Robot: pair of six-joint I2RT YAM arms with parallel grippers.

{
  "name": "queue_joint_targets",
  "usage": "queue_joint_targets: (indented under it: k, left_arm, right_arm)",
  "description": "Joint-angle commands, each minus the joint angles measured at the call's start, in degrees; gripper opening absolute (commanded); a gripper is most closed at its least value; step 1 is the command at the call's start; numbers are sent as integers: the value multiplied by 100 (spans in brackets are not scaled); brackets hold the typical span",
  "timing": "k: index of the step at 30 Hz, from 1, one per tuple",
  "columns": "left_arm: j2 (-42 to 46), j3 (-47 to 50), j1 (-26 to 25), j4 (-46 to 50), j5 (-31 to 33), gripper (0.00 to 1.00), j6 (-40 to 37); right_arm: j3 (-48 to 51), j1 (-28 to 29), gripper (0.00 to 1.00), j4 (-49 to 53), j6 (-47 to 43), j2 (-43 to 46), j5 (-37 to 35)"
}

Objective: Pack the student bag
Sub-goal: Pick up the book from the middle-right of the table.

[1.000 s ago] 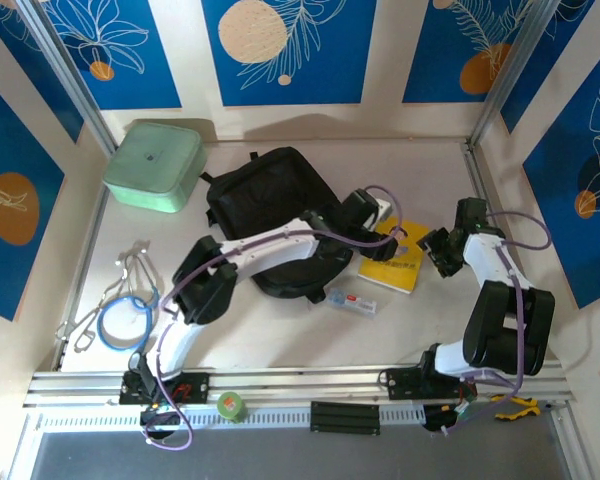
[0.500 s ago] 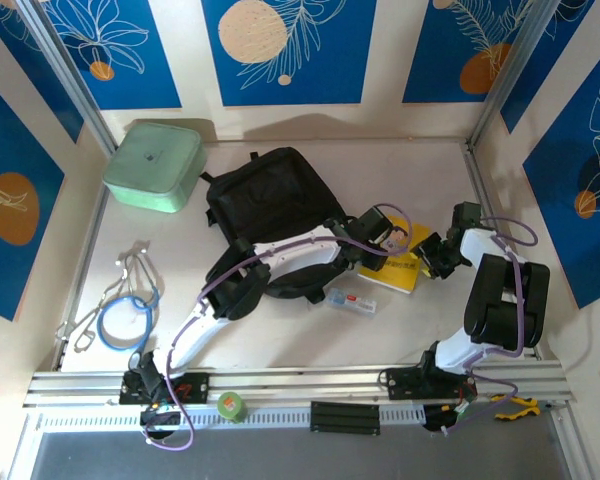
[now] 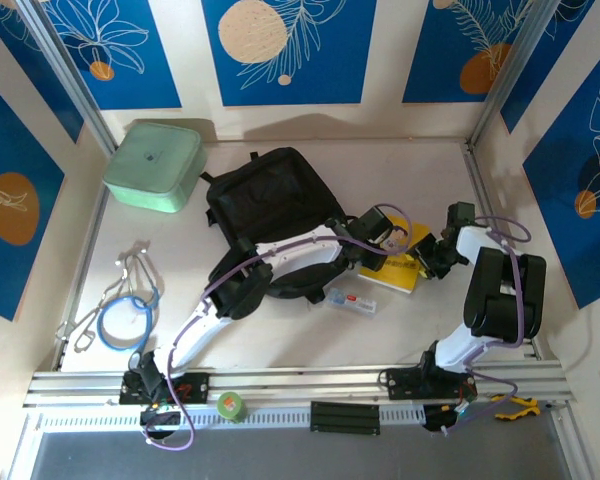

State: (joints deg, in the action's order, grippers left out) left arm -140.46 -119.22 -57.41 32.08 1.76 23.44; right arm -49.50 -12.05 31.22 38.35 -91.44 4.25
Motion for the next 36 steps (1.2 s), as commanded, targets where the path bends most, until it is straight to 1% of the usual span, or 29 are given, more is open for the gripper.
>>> queue_joint_targets:
  k: [1, 6, 10, 16, 22, 23, 24, 25, 29, 33, 36]
  left_arm:
    - [-449, 5, -10, 473, -202, 46, -80]
    - [-507, 3, -16, 537, -180, 45, -131]
    - [-507, 4, -12, 537, -185, 45, -148]
    - [-448, 48, -15, 468, -220, 45, -147]
    - [-222, 217, -14, 258, -305, 46, -164]
    - [-177, 204, -11, 247, -354, 46, -180]
    - [-122, 162, -16, 269, -403, 47, -234]
    - [-43, 122, -12, 281, -449, 49, -328]
    - [539, 19, 63, 336, -532, 58, -675]
    - [1217, 99, 209, 240, -758, 68, -673]
    - [1806, 514, 354, -94, -1079, 74, -526]
  right_arm:
    - [-265, 226, 40, 394, -87, 324, 106]
    - [-426, 366, 38, 609, -111, 589, 171]
    - [-481, 370, 34, 690, -134, 658, 282]
    - [-516, 357, 23, 770, -151, 680, 225]
    - [-448, 353, 10, 765, -152, 742, 205]
    - [-432, 339, 6, 754, -150, 769, 184]
    - [-406, 312, 1, 740, -161, 805, 185]
    - [-382, 285, 0, 720, -144, 858, 182]
    - [-187, 89, 0, 452, -95, 1274, 310]
    - [-63, -132, 0, 177, -91, 1774, 581]
    - [-35, -242, 0, 19, -149, 2144, 878]
